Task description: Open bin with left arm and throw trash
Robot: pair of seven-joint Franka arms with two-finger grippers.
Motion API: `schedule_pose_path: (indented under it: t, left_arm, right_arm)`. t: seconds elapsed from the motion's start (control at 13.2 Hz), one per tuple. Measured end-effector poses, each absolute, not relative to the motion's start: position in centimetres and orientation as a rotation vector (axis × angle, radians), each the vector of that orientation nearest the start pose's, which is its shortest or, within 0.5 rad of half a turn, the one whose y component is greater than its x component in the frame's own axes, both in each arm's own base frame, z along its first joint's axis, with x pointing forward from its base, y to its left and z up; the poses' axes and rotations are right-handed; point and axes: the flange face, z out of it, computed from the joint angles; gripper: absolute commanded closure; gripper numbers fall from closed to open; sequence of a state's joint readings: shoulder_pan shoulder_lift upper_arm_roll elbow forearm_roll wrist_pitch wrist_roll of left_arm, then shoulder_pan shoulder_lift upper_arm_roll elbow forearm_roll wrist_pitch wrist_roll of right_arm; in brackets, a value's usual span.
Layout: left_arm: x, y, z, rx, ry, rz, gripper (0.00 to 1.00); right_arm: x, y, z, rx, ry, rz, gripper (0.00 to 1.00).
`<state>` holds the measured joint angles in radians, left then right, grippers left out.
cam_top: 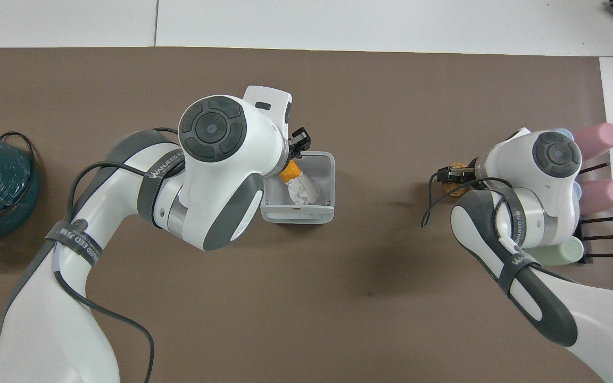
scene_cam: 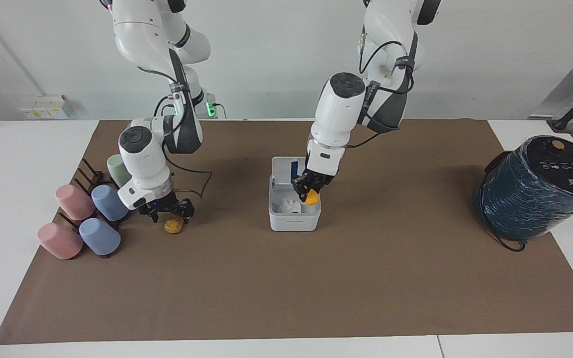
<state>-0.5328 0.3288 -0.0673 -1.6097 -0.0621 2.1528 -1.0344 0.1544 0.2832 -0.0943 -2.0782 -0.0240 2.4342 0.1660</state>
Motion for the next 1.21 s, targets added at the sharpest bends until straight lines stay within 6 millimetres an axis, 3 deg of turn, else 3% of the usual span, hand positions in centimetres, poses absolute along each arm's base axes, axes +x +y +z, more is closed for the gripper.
schedule_pose_path:
  t: [0.3,0.45,0.53,0.76,0.91,1.06,1.21]
  left_arm:
    - [55.9,-37.6,45.8,-3.226,-0.774,-0.104,0.16]
    - [56.6,-36.4,47.8,-3.190,-0.782,-0.068,0.19]
    - [57.4,-34.9,49.5,-3.173,-0.767,-0.051,0.19]
    - [59.9,-27.3,54.2,-3.143,-0.607,0.037,0.19]
    - [61.3,-21.4,55.3,-3.136,-0.493,0.102,0.19]
    - [62.1,-14.8,56.3,-3.145,-0.362,0.158,0.19]
    - [61.6,-9.8,58.3,-3.153,-0.261,0.181,0.19]
  right_arm:
    - [59.0,4.4,30.0,-3.166,0.118,-0.122,1.00]
    - [59.6,4.7,31.6,-3.167,0.114,-0.106,1.00]
    - [60.3,4.9,33.6,-3.166,0.111,-0.104,1.00]
    - [62.1,7.9,41.8,-3.102,0.155,-0.149,1.00]
    - [62.7,11.2,46.3,-3.064,0.175,-0.189,1.00]
    - [62.5,16.6,49.2,-3.007,0.274,-0.219,1.00]
    - [61.5,22.4,49.8,-2.896,0.420,-0.185,1.00]
